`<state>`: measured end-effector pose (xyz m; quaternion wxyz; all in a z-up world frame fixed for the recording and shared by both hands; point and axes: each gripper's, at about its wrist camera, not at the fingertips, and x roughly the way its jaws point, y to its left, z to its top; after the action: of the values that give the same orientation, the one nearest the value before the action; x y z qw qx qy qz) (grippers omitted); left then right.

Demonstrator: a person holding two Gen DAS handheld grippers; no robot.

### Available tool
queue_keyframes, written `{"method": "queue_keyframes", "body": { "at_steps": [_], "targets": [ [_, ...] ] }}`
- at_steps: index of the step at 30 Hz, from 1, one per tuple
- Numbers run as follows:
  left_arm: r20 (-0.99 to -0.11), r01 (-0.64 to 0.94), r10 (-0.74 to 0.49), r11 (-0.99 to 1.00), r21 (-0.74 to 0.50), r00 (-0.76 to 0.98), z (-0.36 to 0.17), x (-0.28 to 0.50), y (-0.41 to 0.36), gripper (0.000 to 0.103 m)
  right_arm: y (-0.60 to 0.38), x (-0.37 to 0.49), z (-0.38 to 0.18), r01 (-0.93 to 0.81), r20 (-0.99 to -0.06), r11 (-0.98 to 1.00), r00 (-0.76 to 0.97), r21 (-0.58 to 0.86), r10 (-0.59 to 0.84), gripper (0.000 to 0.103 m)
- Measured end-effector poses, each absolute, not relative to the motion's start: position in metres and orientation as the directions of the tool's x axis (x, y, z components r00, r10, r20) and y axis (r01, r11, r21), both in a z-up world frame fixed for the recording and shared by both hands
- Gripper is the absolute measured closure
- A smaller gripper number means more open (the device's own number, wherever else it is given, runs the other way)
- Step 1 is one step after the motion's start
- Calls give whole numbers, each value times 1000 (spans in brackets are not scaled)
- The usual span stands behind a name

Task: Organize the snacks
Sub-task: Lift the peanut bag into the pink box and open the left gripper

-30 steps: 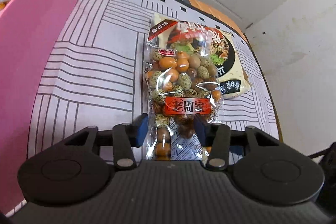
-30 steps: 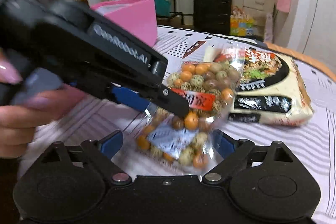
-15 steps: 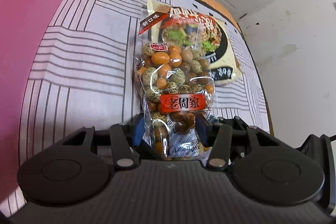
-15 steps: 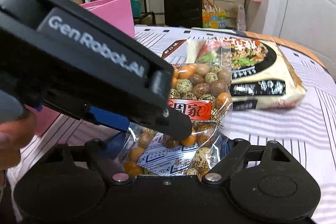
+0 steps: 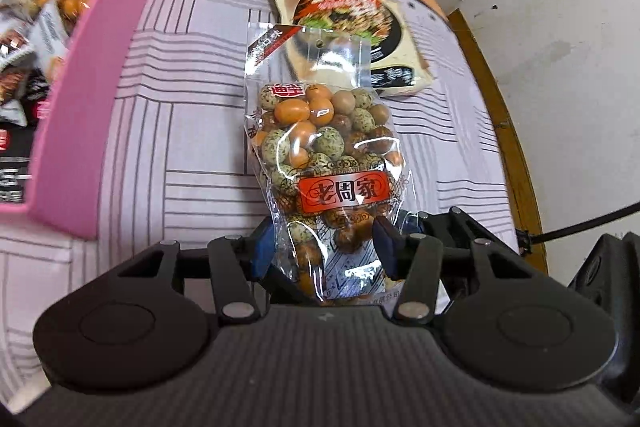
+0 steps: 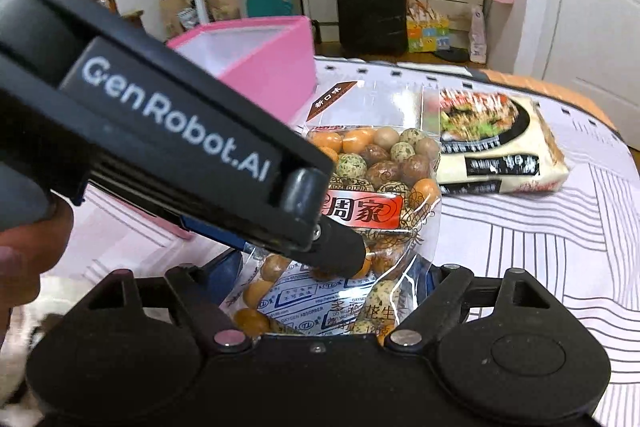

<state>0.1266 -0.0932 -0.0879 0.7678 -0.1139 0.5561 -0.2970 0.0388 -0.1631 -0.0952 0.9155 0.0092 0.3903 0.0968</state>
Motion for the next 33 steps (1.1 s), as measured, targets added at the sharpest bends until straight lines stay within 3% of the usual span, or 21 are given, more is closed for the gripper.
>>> {"method": "queue_keyframes", "body": {
  "at_steps": [13,21,27,33],
  "targets": [
    [-713,332,-601,797,-504,361,-18,78,-13,50,-95,30,-26,-417,-615,909,721,-17,319,14],
    [-643,303,-604,795,-525,471,20,92,58,50,-59,84,-2,-564,-564,821,708,-89,425,14],
    [-576,221,-623,756,-615,529,0,131,105,49,-32,119,-12,-636,-606,771,623,-25,494,15],
    [-635,129,-576,784,-607,514,-38,179,123,49,-14,156,-41,-643,-666,760,527,94,528,15]
  ]
}}
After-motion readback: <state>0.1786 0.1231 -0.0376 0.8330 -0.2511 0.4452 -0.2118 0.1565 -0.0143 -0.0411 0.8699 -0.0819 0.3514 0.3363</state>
